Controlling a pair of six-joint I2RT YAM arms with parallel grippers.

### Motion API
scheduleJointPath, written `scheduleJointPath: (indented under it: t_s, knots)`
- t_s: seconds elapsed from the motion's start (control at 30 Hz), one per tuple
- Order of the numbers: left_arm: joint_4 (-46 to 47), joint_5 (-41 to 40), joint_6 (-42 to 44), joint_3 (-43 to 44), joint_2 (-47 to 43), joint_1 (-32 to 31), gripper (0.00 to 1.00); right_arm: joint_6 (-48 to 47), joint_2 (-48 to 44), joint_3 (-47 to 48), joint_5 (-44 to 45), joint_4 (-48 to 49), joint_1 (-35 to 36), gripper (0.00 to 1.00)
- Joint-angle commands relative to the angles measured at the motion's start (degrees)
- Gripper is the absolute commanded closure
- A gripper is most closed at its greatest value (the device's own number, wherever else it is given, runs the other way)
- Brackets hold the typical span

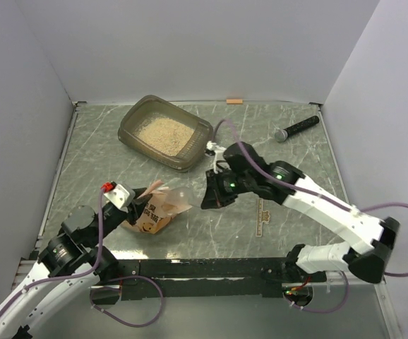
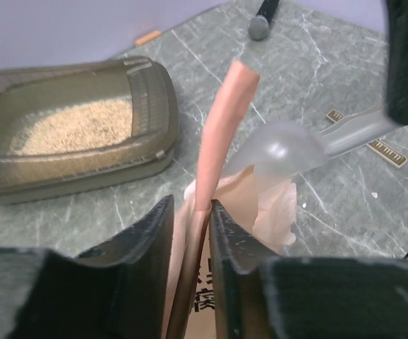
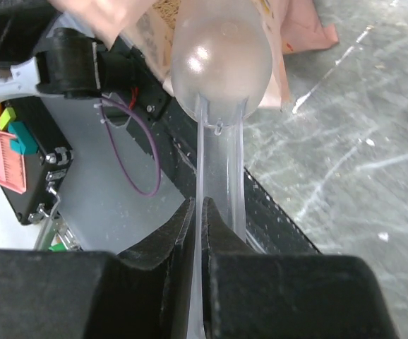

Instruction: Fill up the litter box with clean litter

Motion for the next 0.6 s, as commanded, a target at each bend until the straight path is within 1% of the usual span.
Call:
scheduleJointPath:
  t_s: [0.0, 0.07, 0.1, 0.17, 0.27, 0.37, 0.43, 0.47, 0.53, 0.57]
  knots:
    - [0.55, 0.28, 1.16, 6.74, 0.3, -0.26, 0.65, 0.1, -10.06, 2.37, 4.2, -3.84, 0.15, 1.0]
    - [-1.9, 0.55, 1.95, 9.04, 1.62, -0.26, 0.61, 0.19, -11.83, 4.56, 4.99, -5.95, 0.15, 1.0]
    - [-2.7, 0.9, 2.13, 11.31, 2.15, -0.26, 0.6, 0.19, -13.32, 5.53, 5.52, -6.74, 0.15, 1.0]
    - [-3.67, 1.95, 3.62, 13.17, 3.2, -0.26, 0.6, 0.1, -14.12, 9.04, 6.05, -9.01, 0.07, 1.0]
    - [-2.45, 4.41, 6.07, 15.46, 3.47, -0.26, 0.58, 0.1, -14.92, 13.26, 4.13, -10.26, 0.07, 1.0]
    - [-0.16, 8.53, 7.75, 15.46, 3.03, -0.26, 0.58, 0.54, -15.27, 15.82, -0.78, -9.47, 0.07, 1.0]
    - [3.44, 13.19, 7.41, 14.76, 2.42, -0.26, 0.58, 1.41, -14.74, 17.4, -3.51, -8.68, 0.15, 1.0]
    - [4.67, 15.38, 7.58, 13.8, 2.15, -0.26, 0.58, 1.59, -14.57, 17.67, -7.27, -7.98, 0.07, 1.0]
    - [7.66, 19.51, 7.41, 13.18, 1.36, -0.26, 0.56, 2.55, -14.04, 18.63, -10.45, -6.4, 0.15, 1.0]
    - [8.19, 20.49, 7.67, 13.0, 1.19, -0.26, 0.56, 2.91, -13.87, 18.72, -13.52, -5.78, 0.15, 1.0]
